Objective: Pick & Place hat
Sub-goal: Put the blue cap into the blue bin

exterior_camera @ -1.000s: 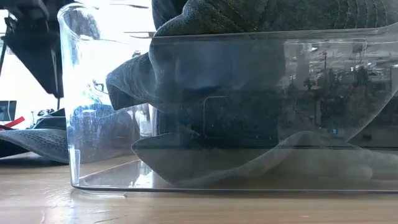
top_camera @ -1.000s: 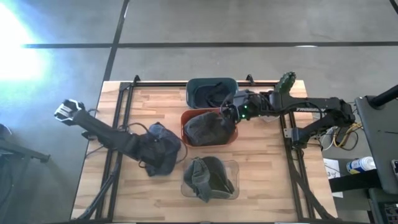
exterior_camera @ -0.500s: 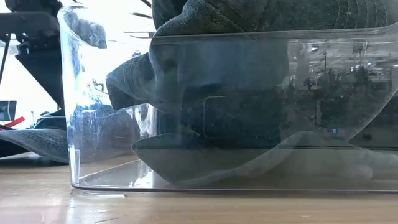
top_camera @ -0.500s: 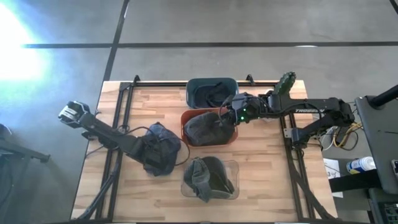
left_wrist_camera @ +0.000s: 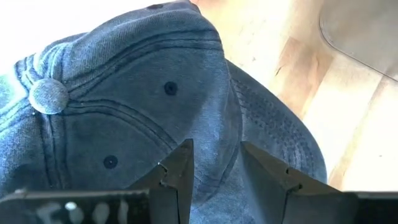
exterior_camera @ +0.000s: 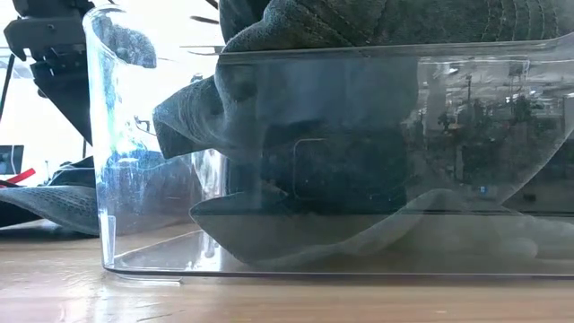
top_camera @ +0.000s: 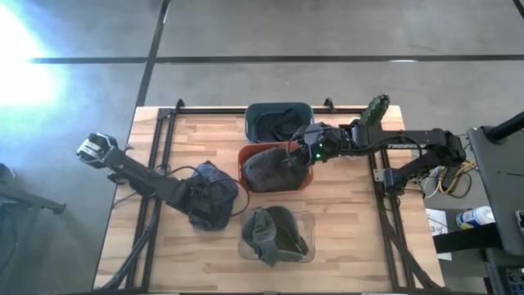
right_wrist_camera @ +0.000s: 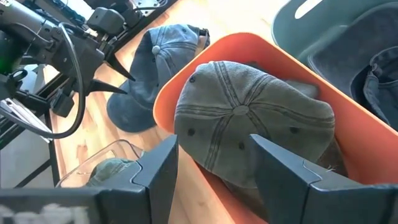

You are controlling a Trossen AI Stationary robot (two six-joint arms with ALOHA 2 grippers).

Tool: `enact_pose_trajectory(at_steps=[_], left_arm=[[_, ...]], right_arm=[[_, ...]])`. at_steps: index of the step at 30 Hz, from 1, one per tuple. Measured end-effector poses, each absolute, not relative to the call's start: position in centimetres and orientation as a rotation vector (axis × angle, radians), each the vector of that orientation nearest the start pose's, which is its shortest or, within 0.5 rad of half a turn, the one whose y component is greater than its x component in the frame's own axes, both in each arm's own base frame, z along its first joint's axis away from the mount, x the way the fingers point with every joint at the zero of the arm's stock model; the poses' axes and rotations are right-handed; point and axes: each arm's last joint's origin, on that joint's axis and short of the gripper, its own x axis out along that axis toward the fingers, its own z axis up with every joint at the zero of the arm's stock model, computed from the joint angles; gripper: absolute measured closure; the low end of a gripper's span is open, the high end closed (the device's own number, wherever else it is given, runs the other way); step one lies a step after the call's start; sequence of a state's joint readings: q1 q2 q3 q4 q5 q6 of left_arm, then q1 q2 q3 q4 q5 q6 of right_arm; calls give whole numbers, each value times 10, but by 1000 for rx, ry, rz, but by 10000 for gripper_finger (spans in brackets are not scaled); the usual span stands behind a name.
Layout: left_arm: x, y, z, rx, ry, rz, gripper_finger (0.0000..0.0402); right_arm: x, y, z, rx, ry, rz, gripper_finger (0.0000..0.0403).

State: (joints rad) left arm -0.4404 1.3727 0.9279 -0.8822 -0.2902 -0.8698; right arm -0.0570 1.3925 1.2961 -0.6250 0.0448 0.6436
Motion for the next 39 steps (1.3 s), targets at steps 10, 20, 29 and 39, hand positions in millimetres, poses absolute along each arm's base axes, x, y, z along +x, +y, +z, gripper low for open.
enact_pose_trajectory(at_steps=[10,20,29,39], left_arm=[[221,-94,219,-307,1129,434,280],[228,-96,222,-415,1033,458,280],[230,-97,223,-504,1000,493,280],[232,-98,224,-566,969,504,280]], right_arm=[[295,-18,336,619,663,-326,213],[295,-18,336,618,663,-327,213],[295,-18,336,618,663,-327,213],[295,-18,336,618,663,-327,213]])
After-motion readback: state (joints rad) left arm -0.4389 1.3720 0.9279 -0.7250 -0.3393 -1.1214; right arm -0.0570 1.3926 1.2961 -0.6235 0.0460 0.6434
